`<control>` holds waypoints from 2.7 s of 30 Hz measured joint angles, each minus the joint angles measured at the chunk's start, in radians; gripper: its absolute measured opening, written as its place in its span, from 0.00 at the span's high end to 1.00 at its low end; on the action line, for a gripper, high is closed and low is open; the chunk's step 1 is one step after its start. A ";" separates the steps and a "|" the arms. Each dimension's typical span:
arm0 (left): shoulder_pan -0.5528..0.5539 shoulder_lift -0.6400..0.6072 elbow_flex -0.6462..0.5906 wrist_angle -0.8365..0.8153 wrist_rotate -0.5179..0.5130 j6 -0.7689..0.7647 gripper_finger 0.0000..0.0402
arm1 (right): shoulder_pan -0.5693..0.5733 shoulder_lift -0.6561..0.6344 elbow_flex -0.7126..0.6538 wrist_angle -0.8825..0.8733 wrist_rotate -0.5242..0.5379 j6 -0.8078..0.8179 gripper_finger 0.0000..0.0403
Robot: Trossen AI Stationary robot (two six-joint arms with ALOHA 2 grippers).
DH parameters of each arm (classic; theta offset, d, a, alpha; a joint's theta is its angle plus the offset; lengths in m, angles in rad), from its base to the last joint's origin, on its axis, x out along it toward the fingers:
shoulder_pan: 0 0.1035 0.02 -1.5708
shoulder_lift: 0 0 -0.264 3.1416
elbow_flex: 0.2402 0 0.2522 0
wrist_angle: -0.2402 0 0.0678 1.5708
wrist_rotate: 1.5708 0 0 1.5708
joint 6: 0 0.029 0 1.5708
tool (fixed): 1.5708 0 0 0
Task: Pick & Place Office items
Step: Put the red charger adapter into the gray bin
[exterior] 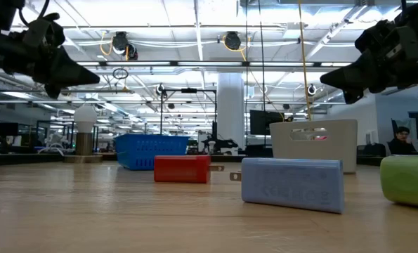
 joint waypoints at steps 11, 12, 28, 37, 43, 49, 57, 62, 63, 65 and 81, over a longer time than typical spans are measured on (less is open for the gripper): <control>0.009 0.009 0.000 -0.015 -0.026 0.002 0.96 | 0.040 0.100 0.015 0.249 -0.077 0.127 0.99; 0.009 0.012 0.000 -0.016 -0.035 -0.001 0.95 | 0.054 0.126 0.027 0.239 -0.069 0.120 0.99; 0.009 0.057 0.000 -0.016 -0.057 -0.075 0.95 | 0.260 0.848 0.438 0.209 0.007 0.106 0.79; 0.009 0.109 0.000 -0.015 -0.029 -0.087 0.99 | 0.369 1.146 0.680 0.233 -0.019 -0.054 0.35; 0.009 0.130 0.000 -0.012 -0.084 -0.107 0.95 | 0.376 1.255 0.770 0.244 -0.013 0.032 0.10; 0.009 0.132 0.000 -0.012 -0.081 -0.107 0.98 | 0.380 1.399 0.943 0.026 0.046 0.059 0.02; 0.009 0.132 0.000 -0.012 -0.081 -0.108 0.96 | 0.380 1.541 1.090 -0.090 0.065 0.103 0.02; 0.009 0.132 0.000 -0.012 -0.080 -0.107 0.94 | 0.377 1.592 1.129 -0.143 0.071 0.116 0.02; 0.009 0.132 0.000 -0.012 -0.079 -0.108 0.94 | 0.376 1.604 1.134 -0.141 0.070 0.112 0.02; 0.009 0.132 0.000 -0.012 -0.079 -0.107 0.94 | 0.373 1.619 1.136 -0.154 0.068 0.104 0.02; 0.009 0.132 0.000 -0.013 -0.078 -0.108 0.94 | 0.362 1.710 1.135 -0.116 0.049 0.085 0.02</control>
